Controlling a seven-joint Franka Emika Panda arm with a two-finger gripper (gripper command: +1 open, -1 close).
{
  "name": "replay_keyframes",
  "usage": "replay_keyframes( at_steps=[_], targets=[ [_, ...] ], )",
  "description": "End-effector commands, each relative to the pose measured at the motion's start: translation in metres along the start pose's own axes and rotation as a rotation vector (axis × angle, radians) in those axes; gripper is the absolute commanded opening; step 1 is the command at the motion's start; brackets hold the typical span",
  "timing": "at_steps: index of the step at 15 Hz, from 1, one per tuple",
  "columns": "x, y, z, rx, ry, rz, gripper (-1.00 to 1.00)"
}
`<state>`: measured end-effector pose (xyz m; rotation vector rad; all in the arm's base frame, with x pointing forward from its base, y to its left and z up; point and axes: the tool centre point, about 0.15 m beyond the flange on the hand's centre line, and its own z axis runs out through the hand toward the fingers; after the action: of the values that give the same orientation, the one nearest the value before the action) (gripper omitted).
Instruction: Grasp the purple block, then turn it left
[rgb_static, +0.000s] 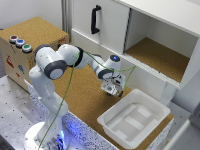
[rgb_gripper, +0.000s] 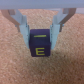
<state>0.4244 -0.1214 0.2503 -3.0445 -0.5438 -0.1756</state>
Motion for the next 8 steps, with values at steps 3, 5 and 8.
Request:
replay_keyframes(
  at_steps=[3, 5, 8],
  targets=[
    [0.021, -0.01, -0.018, -0.079, -0.135, -0.28, -1.0],
    [0.022, -0.011, -0.012, -0.102, -0.128, -0.423, -1.0],
    [0.025, 0.003, -0.007, -0.04, -0.128, -0.621, -1.0]
  ],
)
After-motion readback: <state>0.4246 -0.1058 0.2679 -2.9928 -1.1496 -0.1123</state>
